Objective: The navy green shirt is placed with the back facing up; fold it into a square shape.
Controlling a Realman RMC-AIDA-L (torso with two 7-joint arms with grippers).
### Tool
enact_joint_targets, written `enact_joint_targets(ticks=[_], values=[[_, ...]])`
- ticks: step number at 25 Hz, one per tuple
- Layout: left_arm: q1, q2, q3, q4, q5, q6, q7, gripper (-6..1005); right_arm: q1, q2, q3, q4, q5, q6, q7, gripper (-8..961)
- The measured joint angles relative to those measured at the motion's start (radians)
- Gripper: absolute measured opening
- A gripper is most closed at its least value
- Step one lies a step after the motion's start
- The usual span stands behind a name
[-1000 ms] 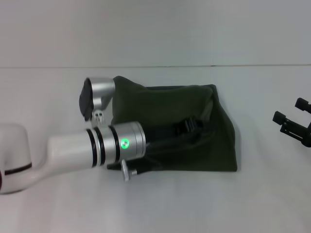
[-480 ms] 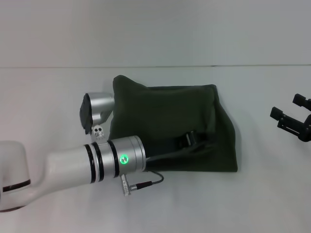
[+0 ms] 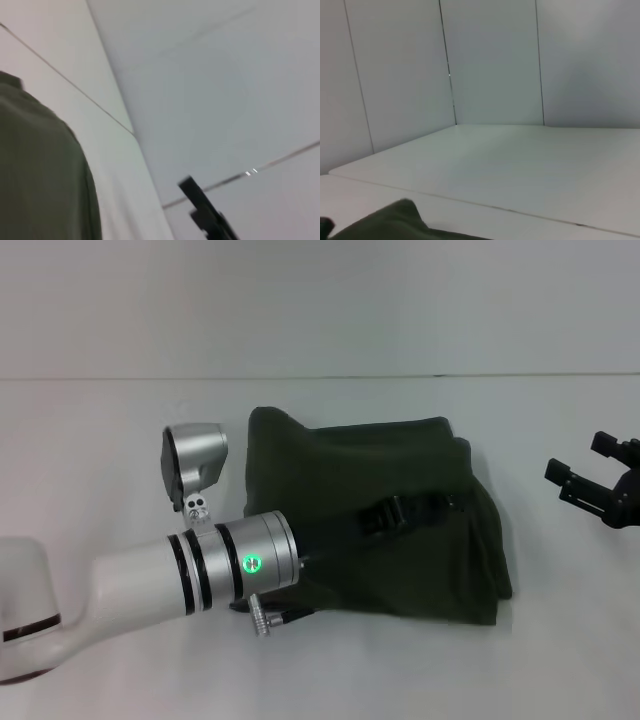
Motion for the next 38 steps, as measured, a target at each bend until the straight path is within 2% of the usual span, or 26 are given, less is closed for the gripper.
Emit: enact_joint_targets(ticks=[4,7,10,11,12,13,16,18,21,24,27,31,35,38], values=[[0.007,0.000,-0.039,0.000,0.000,-0.033,0.016,552,0.003,0.001,0.000,0.001,0.000,0.000,0.001,874],[0.018,0.002,-0.047,0.023,0.000,0.009,0.019,670,0.006,-0.001,-0.002,-0.001,-0.001,0.000,0.045,874],[0.077,0.007,-0.028,0.147,0.007,0.129,0.054,783,0.009,-0.013,-0.046,-0.036,-0.005,-0.010,0.217,874],[0.077,0.007,-0.028,0.147,0.007,0.129,0.054,821,0.009,-0.021,-0.084,-0.060,-0.006,-0.022,0.299,875],[0.105,0.008,-0.014,0.204,0.010,0.178,0.092,859,0.009,-0.029,-0.125,-0.090,-0.008,-0.034,0.379,875],[0.187,0.011,0.007,0.329,0.013,0.277,0.218,952,0.010,-0.042,-0.174,-0.124,-0.010,-0.047,0.472,875],[0.274,0.014,0.007,0.434,0.018,0.340,0.357,952,0.029,-0.082,-0.308,-0.246,-0.060,-0.073,0.791,876],[0.341,0.018,0.005,0.508,0.035,0.360,0.425,952,0.062,-0.118,-0.374,-0.312,-0.122,-0.083,1.011,876],[0.418,0.022,0.000,0.587,0.071,0.387,0.521,952,0.154,-0.173,-0.415,-0.336,-0.235,-0.123,1.282,874],[0.472,0.016,-0.019,0.637,0.118,0.424,0.618,952,0.256,-0.200,-0.405,-0.336,-0.368,-0.156,1.427,872],[0.495,0.012,-0.041,0.649,0.151,0.455,0.676,952,0.336,-0.196,-0.394,-0.356,-0.502,-0.159,1.522,869],[0.503,0.012,-0.060,0.641,0.190,0.473,0.714,951,0.415,-0.169,-0.399,-0.354,-0.633,-0.148,1.587,867],[0.506,0.013,-0.068,0.642,0.221,0.474,0.732,951,0.455,-0.148,-0.409,-0.310,-0.690,-0.113,1.607,865],[0.508,0.014,-0.090,0.643,0.234,0.484,0.749,951,0.468,-0.150,-0.409,-0.241,-0.703,-0.075,1.613,863]])
